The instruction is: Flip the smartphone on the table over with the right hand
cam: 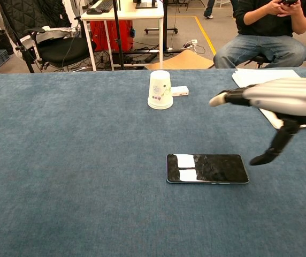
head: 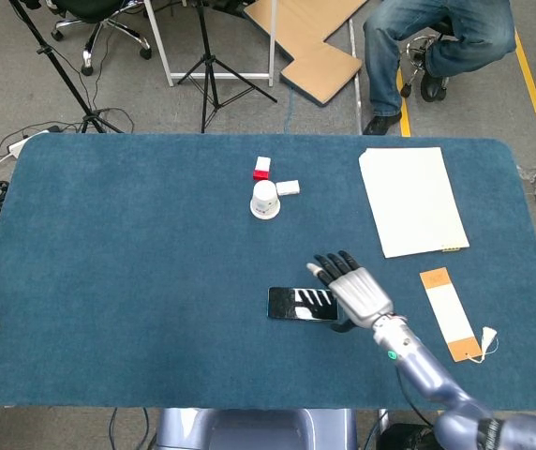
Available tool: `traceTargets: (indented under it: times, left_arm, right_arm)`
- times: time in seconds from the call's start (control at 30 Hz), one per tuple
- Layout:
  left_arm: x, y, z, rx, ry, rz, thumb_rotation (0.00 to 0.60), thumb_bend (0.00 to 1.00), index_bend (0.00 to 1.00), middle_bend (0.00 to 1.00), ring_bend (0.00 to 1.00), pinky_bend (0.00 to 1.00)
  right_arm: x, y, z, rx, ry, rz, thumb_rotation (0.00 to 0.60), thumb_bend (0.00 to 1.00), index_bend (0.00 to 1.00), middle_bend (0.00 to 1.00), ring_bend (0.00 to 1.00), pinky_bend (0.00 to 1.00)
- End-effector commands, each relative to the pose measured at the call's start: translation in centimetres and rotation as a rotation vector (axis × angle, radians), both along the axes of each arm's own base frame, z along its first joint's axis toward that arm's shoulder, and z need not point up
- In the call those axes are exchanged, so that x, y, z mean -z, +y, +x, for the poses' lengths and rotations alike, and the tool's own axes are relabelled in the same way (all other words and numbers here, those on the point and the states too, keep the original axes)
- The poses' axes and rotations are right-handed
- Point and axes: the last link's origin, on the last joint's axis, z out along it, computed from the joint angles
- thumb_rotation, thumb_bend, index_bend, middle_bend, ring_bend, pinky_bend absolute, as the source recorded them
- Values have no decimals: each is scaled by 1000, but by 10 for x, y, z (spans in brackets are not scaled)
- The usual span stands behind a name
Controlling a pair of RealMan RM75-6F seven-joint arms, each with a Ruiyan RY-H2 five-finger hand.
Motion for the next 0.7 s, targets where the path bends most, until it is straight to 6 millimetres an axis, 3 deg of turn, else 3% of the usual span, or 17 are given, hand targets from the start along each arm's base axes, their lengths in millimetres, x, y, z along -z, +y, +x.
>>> traceTargets:
  times: [0.03, 0.4, 0.7]
  left_arm:
    - [0, 1, -2, -5, -1, 1, 600, 0, 0, 0, 0, 0]
    - [2, 3, -2, -7, 0, -14, 600, 0, 0, 0, 0, 0]
    - [3, 3, -2, -10, 3, -17, 600, 0, 0, 0, 0, 0]
  right_arm:
    - [38, -8, 34, -50, 58, 30, 600, 0, 89, 25, 0, 0]
    - [81, 3, 58, -89, 208, 41, 600, 0, 160, 104, 0, 0]
    - [102, -1, 66, -137, 258, 16, 600, 0, 183, 124, 0, 0]
